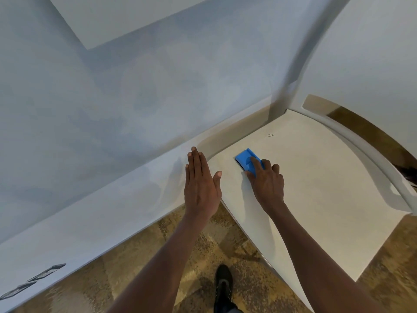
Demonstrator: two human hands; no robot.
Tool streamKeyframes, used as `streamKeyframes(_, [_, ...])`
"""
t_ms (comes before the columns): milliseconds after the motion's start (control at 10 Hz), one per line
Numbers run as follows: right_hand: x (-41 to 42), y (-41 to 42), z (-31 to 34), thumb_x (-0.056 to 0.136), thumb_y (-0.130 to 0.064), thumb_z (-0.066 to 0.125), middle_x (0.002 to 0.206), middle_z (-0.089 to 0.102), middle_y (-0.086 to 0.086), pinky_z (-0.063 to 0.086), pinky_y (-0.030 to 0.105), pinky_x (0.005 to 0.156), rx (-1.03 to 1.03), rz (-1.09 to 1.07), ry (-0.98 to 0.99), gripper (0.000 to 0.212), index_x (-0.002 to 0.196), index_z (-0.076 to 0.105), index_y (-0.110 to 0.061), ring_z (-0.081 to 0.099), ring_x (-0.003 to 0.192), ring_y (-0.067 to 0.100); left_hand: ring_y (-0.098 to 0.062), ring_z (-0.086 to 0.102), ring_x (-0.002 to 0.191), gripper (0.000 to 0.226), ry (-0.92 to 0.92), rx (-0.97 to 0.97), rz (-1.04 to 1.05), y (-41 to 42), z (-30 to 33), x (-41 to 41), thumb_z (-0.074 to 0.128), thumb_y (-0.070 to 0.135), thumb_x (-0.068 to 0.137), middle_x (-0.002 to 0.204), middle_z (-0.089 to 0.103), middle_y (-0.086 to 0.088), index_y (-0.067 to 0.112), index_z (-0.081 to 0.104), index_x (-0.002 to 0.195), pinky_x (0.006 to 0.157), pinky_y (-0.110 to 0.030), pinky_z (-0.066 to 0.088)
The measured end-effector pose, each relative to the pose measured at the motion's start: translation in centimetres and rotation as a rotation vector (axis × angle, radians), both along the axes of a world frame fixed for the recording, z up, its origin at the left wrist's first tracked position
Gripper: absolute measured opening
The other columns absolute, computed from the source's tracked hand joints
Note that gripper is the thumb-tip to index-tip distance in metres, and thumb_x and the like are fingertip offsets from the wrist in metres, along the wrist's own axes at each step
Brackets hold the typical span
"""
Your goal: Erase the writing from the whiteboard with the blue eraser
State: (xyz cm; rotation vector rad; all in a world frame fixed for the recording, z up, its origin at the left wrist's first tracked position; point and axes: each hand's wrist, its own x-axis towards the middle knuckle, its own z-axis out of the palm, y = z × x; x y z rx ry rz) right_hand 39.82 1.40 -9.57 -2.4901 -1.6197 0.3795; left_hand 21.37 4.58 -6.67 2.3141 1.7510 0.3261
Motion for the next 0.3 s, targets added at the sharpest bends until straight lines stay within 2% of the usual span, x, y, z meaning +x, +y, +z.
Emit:
streamKeyframes(100, [0.0, 0.2, -0.5, 0.100, -0.050, 0.047, 0.137, 0.049, 0.015, 0.049, 0.044, 0.084, -0.015, 0.006, -0.041, 0.056, 0.148, 0.037, -0.023, 0.051, 0.109, 0.033, -0.032, 0.010, 0.158, 0.073, 0.004, 0.019, 0.014, -0.1, 0.4, -0.2, 0.039, 0.042, 0.107, 0.171, 0.008, -0.017, -0.002, 0.016, 0.161, 0.125, -0.039, 0.010])
streamKeyframes(200, [-0.5, 0.0, -0.4, 0.097, -0.048, 0.054, 0.139, 0.047, 0.021, 0.047, 0.049, 0.092, 0.082, -0.021, -0.099, 0.058, 0.144, 0.043, -0.016, 0.050, 0.117, 0.039, -0.030, 0.008, 0.158, 0.073, -0.018, 0.051, 0.020, 0.2, 1.0, -1.0, 0.036, 0.044, 0.107, 0.171, 0.008, -0.017, -0.001, 0.016, 0.161, 0.125, -0.039, 0.009])
streamKeyframes(300, [-2.2, -0.2, 0.6, 0.097, -0.039, 0.057, 0.135, 0.050, 0.022, 0.048, 0.048, 0.094, 0.275, 0.004, -0.132, 0.051, 0.137, 0.049, -0.009, 0.051, 0.114, 0.037, -0.032, 0.007, 0.158, 0.075, -0.035, 0.089, 0.032, 0.4, 2.2, -1.9, 0.023, 0.047, 0.106, 0.171, 0.006, -0.018, -0.003, 0.016, 0.161, 0.127, -0.040, 0.011])
